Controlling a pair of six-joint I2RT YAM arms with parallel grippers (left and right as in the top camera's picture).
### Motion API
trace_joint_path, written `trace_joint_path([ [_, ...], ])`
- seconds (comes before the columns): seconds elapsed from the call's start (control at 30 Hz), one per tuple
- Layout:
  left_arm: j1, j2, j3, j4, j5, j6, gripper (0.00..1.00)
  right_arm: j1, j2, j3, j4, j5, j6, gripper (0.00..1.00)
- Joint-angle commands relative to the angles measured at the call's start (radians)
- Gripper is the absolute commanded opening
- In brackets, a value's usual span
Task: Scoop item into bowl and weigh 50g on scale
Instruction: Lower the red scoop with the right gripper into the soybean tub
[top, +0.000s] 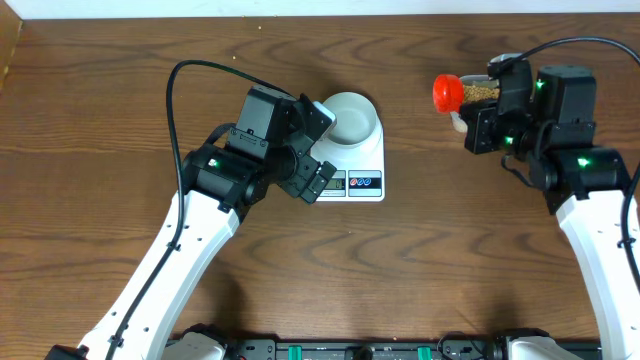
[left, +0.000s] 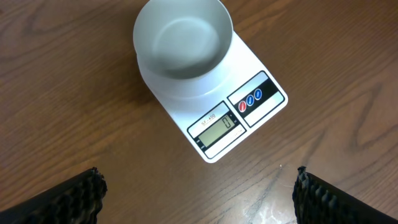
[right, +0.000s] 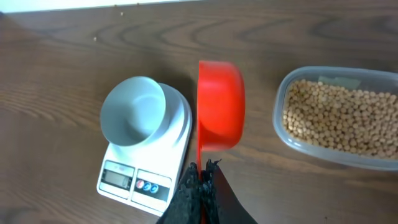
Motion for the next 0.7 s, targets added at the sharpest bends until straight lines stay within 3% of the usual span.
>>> trace_joint_path([
  [0.0, 0.003, 0.002, 0.003, -0.002, 0.012, -0.002, 0.98, -0.013, 0.055, 0.142, -0.095, -0.009, -0.012, 0.01],
  [0.3, 0.003, 0.002, 0.003, -0.002, 0.012, -0.002, 0.98, -0.053, 0.319, 0.505, -0.400, 0.018, -0.085, 0.01],
  [0.67, 0.003, 0.002, 0.003, -0.002, 0.012, -0.002, 0.98, -0.189, 0.418, 0.514, -0.377, 0.022, -0.166, 0.01],
])
